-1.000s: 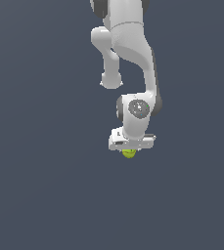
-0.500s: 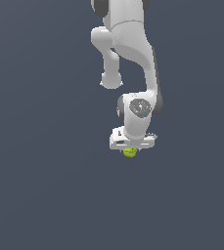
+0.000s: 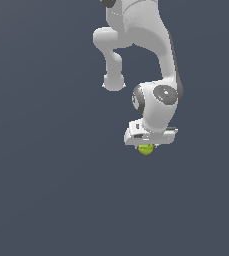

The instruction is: Pick up the object and move it to a goal position.

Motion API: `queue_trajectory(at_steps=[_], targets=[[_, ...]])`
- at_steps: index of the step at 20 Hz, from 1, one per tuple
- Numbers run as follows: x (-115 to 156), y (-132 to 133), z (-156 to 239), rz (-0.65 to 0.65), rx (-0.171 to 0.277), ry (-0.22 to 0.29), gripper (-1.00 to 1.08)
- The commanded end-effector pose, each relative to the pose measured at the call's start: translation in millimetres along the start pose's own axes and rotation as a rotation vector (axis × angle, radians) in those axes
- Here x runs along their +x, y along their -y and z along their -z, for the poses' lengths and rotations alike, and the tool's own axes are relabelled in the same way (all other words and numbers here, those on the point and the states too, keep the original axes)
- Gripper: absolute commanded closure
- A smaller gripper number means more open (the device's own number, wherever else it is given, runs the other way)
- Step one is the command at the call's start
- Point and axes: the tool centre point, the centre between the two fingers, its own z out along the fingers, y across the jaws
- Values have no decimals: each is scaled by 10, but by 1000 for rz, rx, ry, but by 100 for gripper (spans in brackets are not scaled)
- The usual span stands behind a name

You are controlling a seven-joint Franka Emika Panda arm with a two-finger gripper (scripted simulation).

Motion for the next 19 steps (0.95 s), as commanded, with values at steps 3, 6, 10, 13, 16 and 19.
queue_trajectory(at_steps=[3,6,10,13,16,19], targets=[[-38,395,389,1,0,-3,108],[-57,625,610,1,0,-3,108],[-69,853,828,1,0,-3,108],[-72,960,929,1,0,-3,108],[-68,1015,978,1,0,-3,108],[-58,1018,981,1,1,-2,108]])
